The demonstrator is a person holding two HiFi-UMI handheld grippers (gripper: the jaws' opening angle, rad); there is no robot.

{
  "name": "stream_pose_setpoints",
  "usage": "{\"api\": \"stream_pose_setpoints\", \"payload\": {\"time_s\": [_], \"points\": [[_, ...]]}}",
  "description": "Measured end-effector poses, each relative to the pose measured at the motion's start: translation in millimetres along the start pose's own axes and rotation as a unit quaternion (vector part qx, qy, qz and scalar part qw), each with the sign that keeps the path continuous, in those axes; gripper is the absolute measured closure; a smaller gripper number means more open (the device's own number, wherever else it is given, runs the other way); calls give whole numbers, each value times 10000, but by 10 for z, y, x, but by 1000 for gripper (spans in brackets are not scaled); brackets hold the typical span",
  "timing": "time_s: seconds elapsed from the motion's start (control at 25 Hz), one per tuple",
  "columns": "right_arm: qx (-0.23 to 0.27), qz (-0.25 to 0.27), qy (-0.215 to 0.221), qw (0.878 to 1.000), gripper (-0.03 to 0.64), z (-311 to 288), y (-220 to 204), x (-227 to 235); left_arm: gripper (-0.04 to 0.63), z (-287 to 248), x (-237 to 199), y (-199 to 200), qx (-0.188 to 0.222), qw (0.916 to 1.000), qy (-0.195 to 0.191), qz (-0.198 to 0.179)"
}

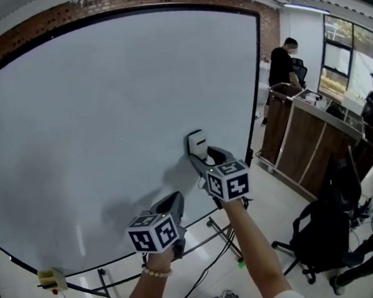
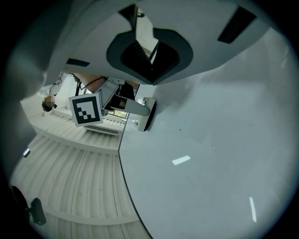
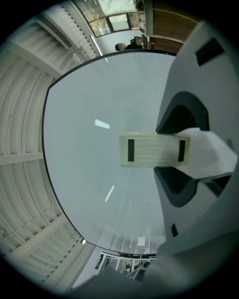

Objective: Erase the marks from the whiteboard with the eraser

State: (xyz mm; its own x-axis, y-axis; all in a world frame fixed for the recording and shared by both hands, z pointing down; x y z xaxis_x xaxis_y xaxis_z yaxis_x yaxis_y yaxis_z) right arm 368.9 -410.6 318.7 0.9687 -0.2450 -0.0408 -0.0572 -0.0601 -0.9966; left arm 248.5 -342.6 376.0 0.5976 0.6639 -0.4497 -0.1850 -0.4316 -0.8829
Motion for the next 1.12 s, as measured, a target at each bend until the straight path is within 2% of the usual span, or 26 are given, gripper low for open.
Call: {"api": "stream_pose_setpoints", "payload": {"time_s": [0.28,0.56,0.88,1.12], "points": [[5,-56,-7,10000,373,76,-108,1124,607,-765,450,-211,103,9998,157,94],[-9,-121,-95,9999,373,177,-196,2028,607,-1164,720,-414,155,9994,265,183],[-119,35,-229,9997,373,218,-369,2585,609,-1391,876,-567,99,9994,321,102],[-112,-187,-49,9998,373,201,-707,2606,607,-1434,867,-717,-59,9989,449,137]]}}
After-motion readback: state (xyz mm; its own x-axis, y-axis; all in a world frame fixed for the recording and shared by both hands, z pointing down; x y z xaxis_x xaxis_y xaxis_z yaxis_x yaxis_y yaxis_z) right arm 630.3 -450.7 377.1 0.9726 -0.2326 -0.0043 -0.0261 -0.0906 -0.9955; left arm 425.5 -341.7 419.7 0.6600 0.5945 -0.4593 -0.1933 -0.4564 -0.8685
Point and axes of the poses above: the fingertips, and each gripper's own axes: z backward along the fingers, x to its right, y out of its top, the point moved 2 cm from there along z, backward along the fingers, and after that the axes turned 3 degrees about z, right-handed, at the moved point
